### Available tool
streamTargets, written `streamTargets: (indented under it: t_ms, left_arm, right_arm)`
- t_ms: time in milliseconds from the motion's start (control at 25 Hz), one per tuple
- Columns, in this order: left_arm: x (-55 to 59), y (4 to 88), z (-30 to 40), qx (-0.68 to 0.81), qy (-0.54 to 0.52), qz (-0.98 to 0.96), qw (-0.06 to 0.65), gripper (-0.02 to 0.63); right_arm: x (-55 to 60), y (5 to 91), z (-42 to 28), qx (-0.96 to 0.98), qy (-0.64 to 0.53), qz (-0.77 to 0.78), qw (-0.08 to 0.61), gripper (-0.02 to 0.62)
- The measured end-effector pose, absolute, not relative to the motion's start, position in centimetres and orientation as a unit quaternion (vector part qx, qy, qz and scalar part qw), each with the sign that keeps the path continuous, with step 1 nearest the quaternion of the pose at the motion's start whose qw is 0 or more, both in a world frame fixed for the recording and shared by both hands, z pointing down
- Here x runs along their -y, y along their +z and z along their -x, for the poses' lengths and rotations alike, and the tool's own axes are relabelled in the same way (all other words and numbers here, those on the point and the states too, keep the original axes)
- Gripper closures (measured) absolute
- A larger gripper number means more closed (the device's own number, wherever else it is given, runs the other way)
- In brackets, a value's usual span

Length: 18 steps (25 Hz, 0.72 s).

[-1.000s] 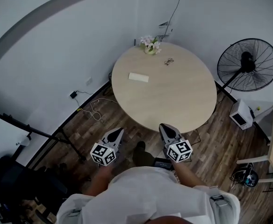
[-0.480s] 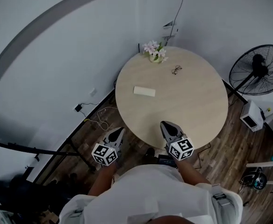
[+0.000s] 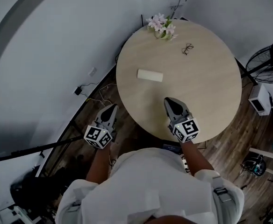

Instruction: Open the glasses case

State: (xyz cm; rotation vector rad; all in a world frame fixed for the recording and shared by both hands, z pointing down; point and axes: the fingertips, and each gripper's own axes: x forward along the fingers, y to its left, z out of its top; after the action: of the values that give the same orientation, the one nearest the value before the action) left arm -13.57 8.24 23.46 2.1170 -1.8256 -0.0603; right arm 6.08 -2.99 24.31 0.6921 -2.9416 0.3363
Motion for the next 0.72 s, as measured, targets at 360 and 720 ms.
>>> streamTargets:
  t_ms: [360,720]
  left_arm:
    - [-0.5,25.7,21.0,0.585,-0.026,-0.792,0.171,0.594]
    - [4.3,29.0,23.3,0.478,-0.007,-0.858,0.189,0.594]
  right_arm:
    - [7.2,26.2,-1.0,0.944,0.11,-0.304,0.061,0.569]
    - [6.5,28.3,1.9,0.923,0.079,-0.361,0.108,0.569]
